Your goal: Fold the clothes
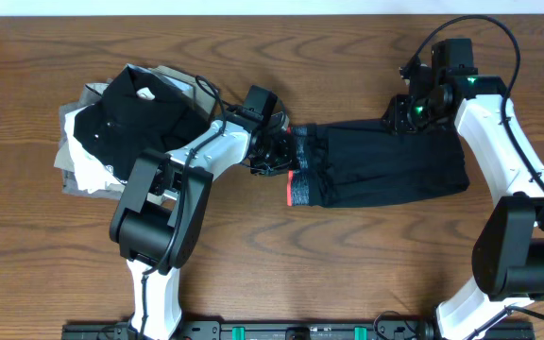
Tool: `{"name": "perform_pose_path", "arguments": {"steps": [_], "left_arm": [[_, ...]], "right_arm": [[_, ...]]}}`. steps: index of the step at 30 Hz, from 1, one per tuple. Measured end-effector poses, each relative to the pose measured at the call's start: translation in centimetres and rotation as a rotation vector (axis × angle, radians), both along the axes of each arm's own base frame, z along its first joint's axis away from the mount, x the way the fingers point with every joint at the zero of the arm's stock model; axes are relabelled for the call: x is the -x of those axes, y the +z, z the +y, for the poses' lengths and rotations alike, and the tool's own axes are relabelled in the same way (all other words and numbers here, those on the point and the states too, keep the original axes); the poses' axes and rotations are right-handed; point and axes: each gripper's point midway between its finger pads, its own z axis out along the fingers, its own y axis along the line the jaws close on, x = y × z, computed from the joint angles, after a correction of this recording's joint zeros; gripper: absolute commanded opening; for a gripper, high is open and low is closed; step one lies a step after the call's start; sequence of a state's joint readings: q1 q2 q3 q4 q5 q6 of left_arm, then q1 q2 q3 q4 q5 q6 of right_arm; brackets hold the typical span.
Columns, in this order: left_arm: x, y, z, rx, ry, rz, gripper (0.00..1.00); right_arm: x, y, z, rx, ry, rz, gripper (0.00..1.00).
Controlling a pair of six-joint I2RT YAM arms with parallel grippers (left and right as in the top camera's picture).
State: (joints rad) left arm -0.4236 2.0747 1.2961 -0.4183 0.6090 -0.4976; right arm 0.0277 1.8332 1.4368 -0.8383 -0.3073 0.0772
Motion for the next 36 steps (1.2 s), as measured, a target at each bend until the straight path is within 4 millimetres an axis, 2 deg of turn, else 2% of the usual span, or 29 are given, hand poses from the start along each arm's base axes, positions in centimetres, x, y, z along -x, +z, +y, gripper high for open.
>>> {"name": "perform_pose_path", "arguments": {"steps": [2,7,11,14,18,20,23,25,30,34,36], "left_arm": [[0.0,0.0,0.0,0.002,0.000,0.001,0.06],[0.2,0.1,0.3,-0.002,-0.002,0.012,0.06],[0.8,0.6,1.7,-0.032,-0.004,0.022,0.06],[0.4,1.8,2.8,-0.039,-0.002,-0.009,0.06],[0.2,3.0,3.6,-0.060,-0.005,-0.046,0.06],[0.4,2.9,3.9,-0.082,-0.010,-0.042,0.07],[0.7,2.5,4.5,-0.122,-0.013,-0.037,0.17],[0.8,2.3,4.8,-0.142,-0.015,-0.037,0.40],[1.0,2.0,5.4,-0.172,-0.016,-0.029,0.66],[1.4,1.9,5.6,-0.185,-0.017,-0.010,0.84],[2.0,1.8,6.0,-0.195,-0.007,0.022,0.87]], "right_arm": [[0.0,0.0,0.0,-0.001,-0.002,0.001,0.33],[0.0,0.0,0.0,-0.001,-0.002,0.002,0.33],[0.0,0.0,0.0,-0.001,-0.002,0.002,0.34],[0.0,0.0,0.0,-0.001,-0.002,-0.001,0.33],[0.1,0.3,0.9,-0.049,0.025,-0.002,0.19],[0.4,0.6,2.2,-0.102,0.067,-0.005,0.08],[1.4,0.3,4.7,-0.146,0.146,0.003,0.01],[2.7,-0.7,6.9,-0.157,0.205,0.022,0.01],[4.8,-3.7,10.8,-0.180,0.328,0.012,0.01],[6.8,-6.2,12.0,-0.204,0.395,0.029,0.05],[7.4,-6.9,11.9,-0.193,0.399,0.040,0.06]]}}
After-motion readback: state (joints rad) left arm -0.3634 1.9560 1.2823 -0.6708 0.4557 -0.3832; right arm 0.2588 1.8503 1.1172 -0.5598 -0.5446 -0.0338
